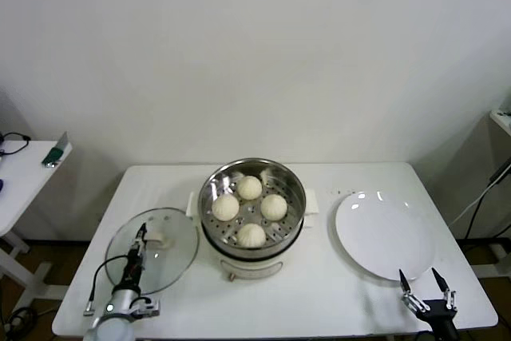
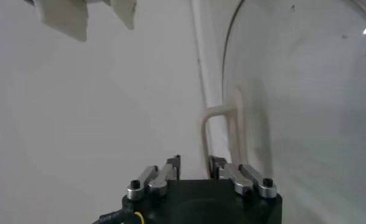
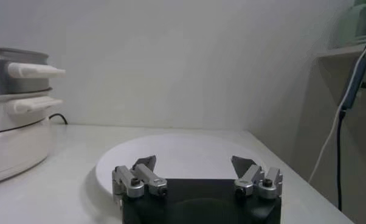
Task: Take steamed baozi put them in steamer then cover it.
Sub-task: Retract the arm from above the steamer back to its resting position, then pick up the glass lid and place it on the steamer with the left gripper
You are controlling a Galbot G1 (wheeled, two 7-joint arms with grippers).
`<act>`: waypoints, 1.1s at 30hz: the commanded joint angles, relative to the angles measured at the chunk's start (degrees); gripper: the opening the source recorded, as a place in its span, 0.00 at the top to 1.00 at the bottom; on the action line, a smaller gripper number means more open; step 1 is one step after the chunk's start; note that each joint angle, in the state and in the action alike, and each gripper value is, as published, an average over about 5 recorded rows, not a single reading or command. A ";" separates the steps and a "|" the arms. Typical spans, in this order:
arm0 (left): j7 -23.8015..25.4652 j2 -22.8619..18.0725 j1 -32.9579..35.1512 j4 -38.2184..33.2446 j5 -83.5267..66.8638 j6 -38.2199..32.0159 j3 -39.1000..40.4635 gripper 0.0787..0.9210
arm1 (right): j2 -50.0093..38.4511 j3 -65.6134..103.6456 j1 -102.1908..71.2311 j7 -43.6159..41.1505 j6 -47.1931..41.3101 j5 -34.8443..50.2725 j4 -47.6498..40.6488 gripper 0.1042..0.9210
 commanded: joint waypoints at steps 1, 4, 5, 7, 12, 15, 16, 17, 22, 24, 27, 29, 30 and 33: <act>0.93 0.00 -0.90 0.29 0.34 0.53 0.17 0.69 | 0.03 0.13 -0.08 -0.03 -0.13 -0.51 0.14 0.12; 1.01 0.08 -0.77 -1.09 -0.52 0.50 -0.04 0.79 | -0.15 0.14 0.02 -0.06 -0.23 -0.48 0.21 0.12; 1.19 0.21 -0.69 -1.83 -0.99 0.52 -0.12 0.82 | -0.20 0.14 0.06 -0.06 -0.27 -0.46 0.24 0.12; 1.95 0.71 -0.41 -4.05 -2.69 0.88 -0.25 0.88 | -0.27 0.14 0.15 -0.05 -0.42 -0.43 0.33 0.12; 5.51 3.57 0.07 -11.09 -9.07 2.11 -0.97 0.93 | -0.21 0.07 0.25 0.50 -1.58 -1.72 0.70 0.12; 8.77 6.45 -0.14 -15.81 -13.49 3.92 -1.87 0.93 | -0.17 0.04 0.18 1.12 -2.57 -3.14 1.17 0.12; 10.30 7.87 -0.21 -17.63 -15.08 4.84 -2.17 0.93 | -0.17 0.03 0.17 1.37 -2.93 -3.59 1.34 0.12; 11.86 9.31 -0.26 -19.23 -16.75 5.90 -2.45 0.93 | -0.16 0.04 0.16 1.59 -3.22 -3.94 1.48 0.12; 20.34 17.34 -0.44 -26.86 -23.47 11.81 -3.64 0.93 | -0.12 -0.11 0.25 2.52 -4.17 -4.82 1.84 0.12; 22.89 19.73 -0.92 -29.15 -25.69 13.98 -3.94 0.93 | -0.16 -0.27 0.34 2.70 -4.24 -4.96 1.79 0.12; 25.38 21.59 -2.58 -32.25 -27.73 16.85 -3.44 0.93 | -0.25 -0.53 0.64 2.75 -4.23 -5.00 1.66 0.12; 26.51 21.62 -3.98 -34.41 -27.62 18.82 -2.14 0.93 | -0.33 -0.65 0.94 2.77 -4.36 -4.94 1.67 0.12; 27.01 21.40 -4.59 -35.37 -27.13 19.60 -1.28 0.93 | -0.38 -0.70 1.10 2.77 -4.49 -4.92 1.72 0.12; 28.59 19.78 -6.25 -38.62 -24.63 22.68 3.12 0.93 | -0.49 -0.76 1.46 2.73 -5.04 -4.85 2.07 0.12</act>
